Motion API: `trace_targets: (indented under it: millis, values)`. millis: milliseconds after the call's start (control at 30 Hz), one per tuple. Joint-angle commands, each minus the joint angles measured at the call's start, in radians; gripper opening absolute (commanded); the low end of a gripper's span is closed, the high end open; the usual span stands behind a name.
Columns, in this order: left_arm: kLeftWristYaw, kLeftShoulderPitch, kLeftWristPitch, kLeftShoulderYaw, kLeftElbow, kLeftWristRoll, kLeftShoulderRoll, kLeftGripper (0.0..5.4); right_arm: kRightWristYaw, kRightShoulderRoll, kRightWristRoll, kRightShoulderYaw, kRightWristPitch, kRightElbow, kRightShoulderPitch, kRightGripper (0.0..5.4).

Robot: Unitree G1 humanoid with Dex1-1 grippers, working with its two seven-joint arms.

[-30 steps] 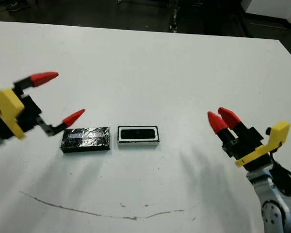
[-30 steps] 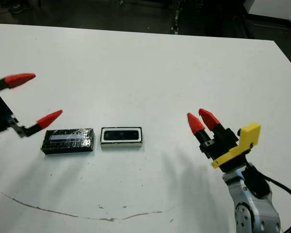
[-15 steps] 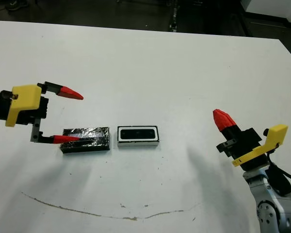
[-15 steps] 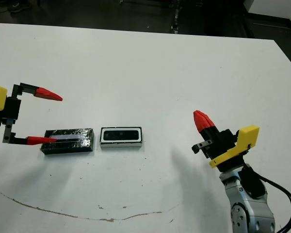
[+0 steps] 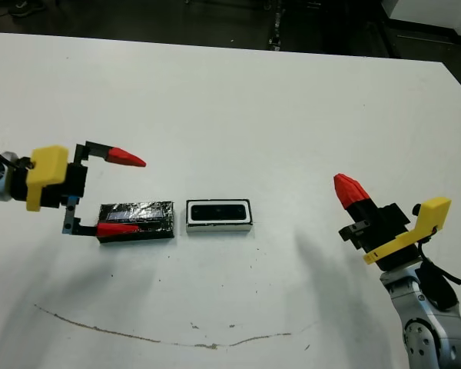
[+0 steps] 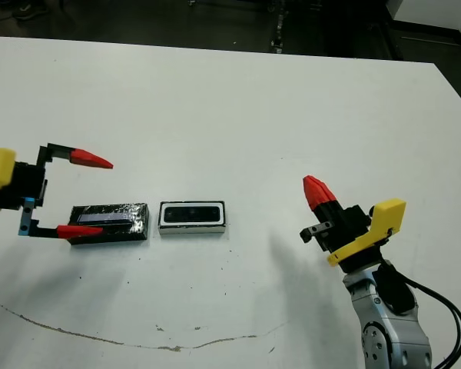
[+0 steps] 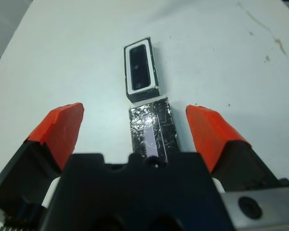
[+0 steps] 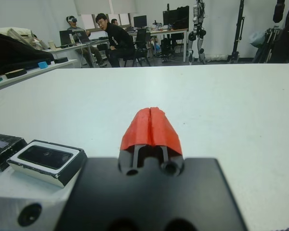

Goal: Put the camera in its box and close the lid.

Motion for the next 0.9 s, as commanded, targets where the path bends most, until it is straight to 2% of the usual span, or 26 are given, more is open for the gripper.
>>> trace_targets:
  millis: [33, 233, 300, 433, 700, 767, 900]
  values:
    - [-0.012, -0.004, 0.022, -0.03, 0.037, 0.018, -0.009, 5.4, 0.0, -0.016, 0.01, -0.006, 0.01, 0.001, 0.011, 0.01]
    - [-0.016, -0.028, 0.078, -0.067, 0.009, 0.053, 0.011, 5.4, -0.016, -0.017, 0.015, -0.003, 0.023, -0.01, 0.015, 0.01]
    - [-0.034, -0.036, 0.133, -0.079, 0.004, 0.047, 0.016, 5.4, -0.012, -0.019, 0.021, -0.003, 0.023, -0.008, 0.015, 0.01]
    - [-0.043, -0.062, 0.256, -0.118, -0.033, 0.085, 0.046, 5.4, -0.013, -0.024, 0.02, -0.001, 0.023, -0.009, 0.013, 0.01]
    - [0.007, -0.067, 0.292, -0.141, -0.108, 0.172, 0.061, 5.4, -0.019, -0.029, 0.028, 0.002, 0.033, -0.015, 0.011, 0.01]
    - [0.01, -0.068, 0.3, -0.142, -0.113, 0.179, 0.059, 5.4, -0.022, -0.032, 0.027, 0.003, 0.039, -0.018, 0.012, 0.01]
    - [0.01, -0.059, 0.242, -0.127, -0.07, 0.161, 0.036, 5.4, -0.024, -0.036, 0.025, 0.006, 0.045, -0.024, 0.013, 0.01]
